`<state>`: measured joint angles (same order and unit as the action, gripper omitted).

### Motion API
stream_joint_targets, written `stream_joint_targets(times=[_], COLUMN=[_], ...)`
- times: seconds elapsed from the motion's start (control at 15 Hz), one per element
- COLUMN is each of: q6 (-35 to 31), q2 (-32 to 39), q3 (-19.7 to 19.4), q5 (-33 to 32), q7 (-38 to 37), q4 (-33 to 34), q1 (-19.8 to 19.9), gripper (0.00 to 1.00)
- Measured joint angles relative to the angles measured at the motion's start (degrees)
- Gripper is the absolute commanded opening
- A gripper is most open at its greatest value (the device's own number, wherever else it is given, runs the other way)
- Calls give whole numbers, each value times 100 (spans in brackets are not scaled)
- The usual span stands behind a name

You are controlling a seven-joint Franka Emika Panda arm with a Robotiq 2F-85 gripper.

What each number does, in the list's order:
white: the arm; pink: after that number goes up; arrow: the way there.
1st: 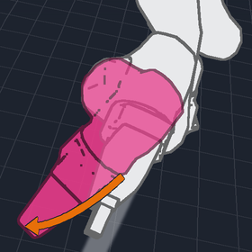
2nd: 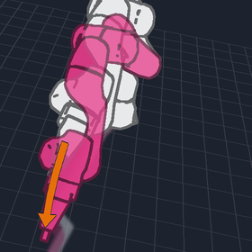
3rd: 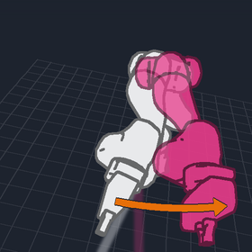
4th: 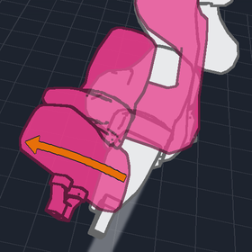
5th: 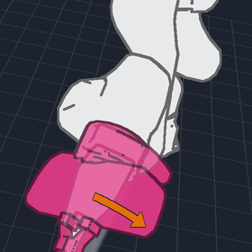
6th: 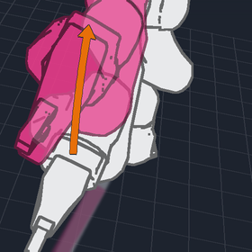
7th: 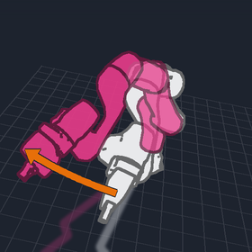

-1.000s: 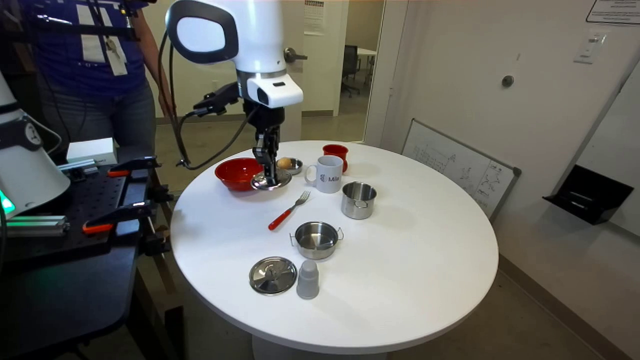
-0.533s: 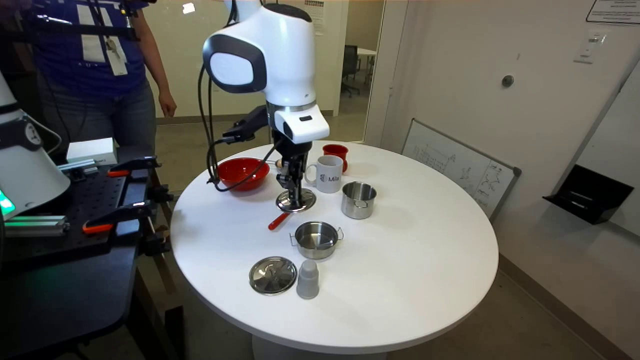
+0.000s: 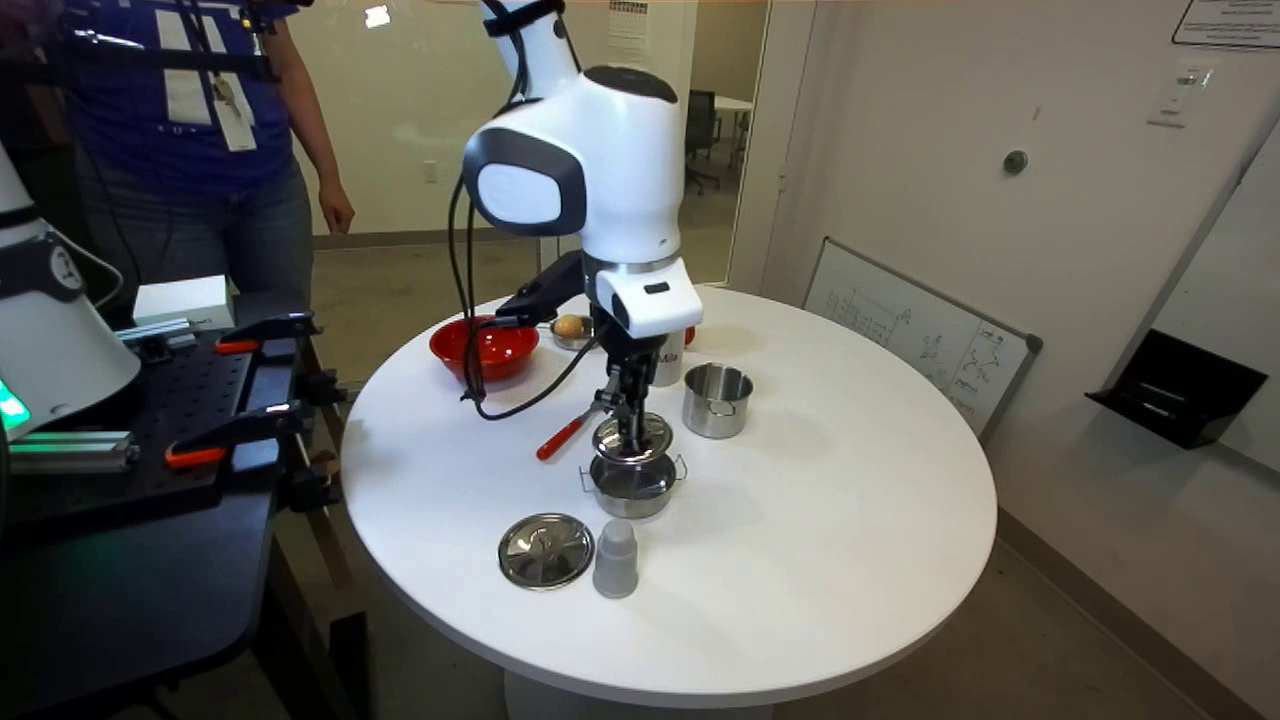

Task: Cover the smaller pot with the lid on the left

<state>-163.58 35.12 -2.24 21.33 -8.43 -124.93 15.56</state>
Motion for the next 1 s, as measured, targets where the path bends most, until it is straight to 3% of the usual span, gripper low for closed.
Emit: stream_joint_targets(times=[1.0], q6=[91], q2=[407], q3=[-422], q5=[-8], q7=[-1035], q4=[436], q1=[-358], gripper=[10])
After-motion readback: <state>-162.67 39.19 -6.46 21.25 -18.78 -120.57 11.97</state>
